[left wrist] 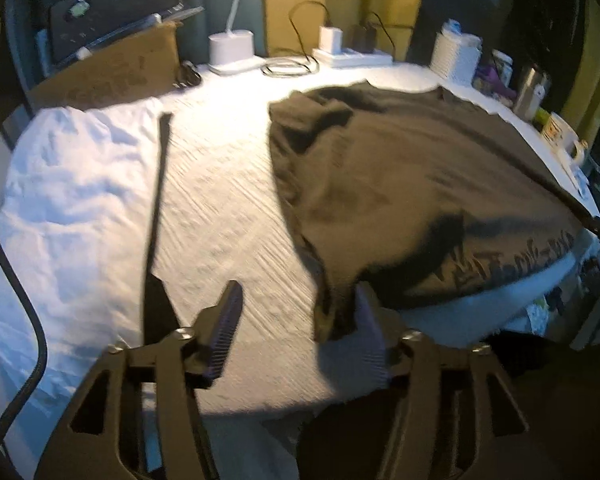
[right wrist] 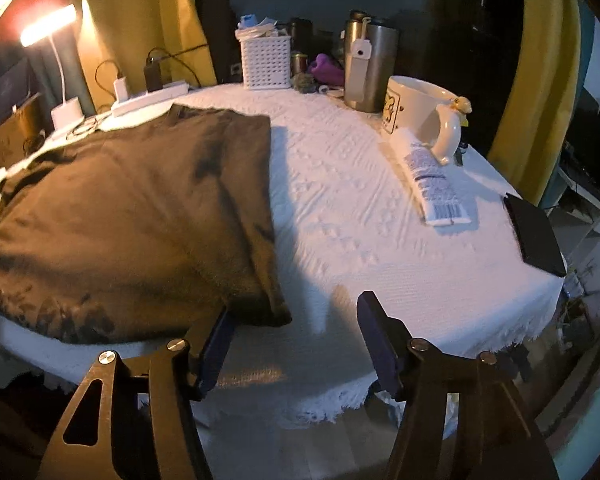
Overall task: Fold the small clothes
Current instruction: 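Open the left gripper and release the hem onto the shirt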
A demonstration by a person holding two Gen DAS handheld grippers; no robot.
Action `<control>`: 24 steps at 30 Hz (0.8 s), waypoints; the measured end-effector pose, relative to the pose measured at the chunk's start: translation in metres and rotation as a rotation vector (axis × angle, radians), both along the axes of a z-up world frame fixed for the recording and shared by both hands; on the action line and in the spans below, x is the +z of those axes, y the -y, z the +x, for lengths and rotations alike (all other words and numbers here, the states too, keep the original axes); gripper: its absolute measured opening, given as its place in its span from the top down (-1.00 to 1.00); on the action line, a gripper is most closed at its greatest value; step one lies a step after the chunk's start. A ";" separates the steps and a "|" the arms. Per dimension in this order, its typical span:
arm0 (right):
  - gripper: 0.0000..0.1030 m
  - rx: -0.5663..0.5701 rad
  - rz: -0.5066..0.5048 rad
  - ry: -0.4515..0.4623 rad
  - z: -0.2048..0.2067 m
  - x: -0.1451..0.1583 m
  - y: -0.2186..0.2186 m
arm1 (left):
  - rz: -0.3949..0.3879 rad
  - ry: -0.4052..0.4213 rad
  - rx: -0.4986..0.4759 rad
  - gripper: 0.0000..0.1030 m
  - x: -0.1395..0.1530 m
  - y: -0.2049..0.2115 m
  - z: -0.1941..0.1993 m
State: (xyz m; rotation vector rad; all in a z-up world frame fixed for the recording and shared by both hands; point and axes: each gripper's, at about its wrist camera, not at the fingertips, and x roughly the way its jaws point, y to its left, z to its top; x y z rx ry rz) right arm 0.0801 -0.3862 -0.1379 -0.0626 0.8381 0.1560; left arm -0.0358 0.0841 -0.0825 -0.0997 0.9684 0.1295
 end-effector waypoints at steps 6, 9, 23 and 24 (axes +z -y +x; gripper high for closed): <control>-0.26 0.006 -0.006 0.036 0.013 0.026 -0.003 | -0.001 0.033 -0.005 -0.19 0.015 -0.016 0.014; -0.26 0.005 -0.018 0.034 0.019 0.036 -0.003 | -0.009 0.064 0.014 -0.19 0.026 -0.027 0.014; -0.39 -0.070 -0.076 -0.124 -0.005 0.005 0.031 | -0.089 0.069 0.061 -0.24 0.012 -0.038 0.075; -0.39 -0.094 -0.073 -0.132 -0.007 0.005 0.037 | -0.091 0.077 0.055 -0.24 0.013 -0.038 0.083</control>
